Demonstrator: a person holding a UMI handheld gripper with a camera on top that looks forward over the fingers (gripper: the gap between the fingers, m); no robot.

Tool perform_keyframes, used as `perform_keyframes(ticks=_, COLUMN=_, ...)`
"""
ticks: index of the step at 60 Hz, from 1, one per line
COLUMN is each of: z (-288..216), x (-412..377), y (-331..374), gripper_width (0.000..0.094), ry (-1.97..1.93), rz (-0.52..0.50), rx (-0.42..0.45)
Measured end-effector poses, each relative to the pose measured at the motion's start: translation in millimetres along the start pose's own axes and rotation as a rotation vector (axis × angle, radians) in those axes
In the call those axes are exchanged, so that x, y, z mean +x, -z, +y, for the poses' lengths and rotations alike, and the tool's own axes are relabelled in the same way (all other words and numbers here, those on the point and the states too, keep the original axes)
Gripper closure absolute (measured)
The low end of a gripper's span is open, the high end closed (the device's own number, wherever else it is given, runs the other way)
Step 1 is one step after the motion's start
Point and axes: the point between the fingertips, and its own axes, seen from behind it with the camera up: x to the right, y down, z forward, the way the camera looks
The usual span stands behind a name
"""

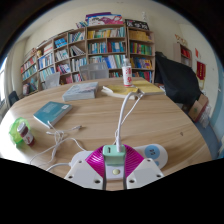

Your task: Unplug charger

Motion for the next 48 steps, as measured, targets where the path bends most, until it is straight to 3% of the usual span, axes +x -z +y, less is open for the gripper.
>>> perform_keyframes(ticks=6, z=-7, x=1, y=7, gripper_width=0.0725, ry=0.04, rz=0.029, rx=-0.012)
perform_keyframes(ticks=12, z=-95, x=1, y=48, gripper_width=0.0725, ry=0.041, rz=0.071, rx=0.17)
perform_keyframes(ticks=20, z=-158, x=9, y=97, gripper_width=0.0724, ry=0.101, rz=0.103, rx=0.239)
perform_keyframes(ticks=30, z=-138, x=66, y=109, gripper_width=0.0717, ry=0.141, rz=0.175, rx=0.12)
perform_keyframes(ticks=42, z=-32, x=149, y=73, gripper_width=0.0698, ry=0.115, rz=0.23, rx=-0.214)
perform_keyframes(ticks=48, z=14, x=174, y=54, gripper_width=0.0682, ry=0.115, rz=0.203, rx=-0.337)
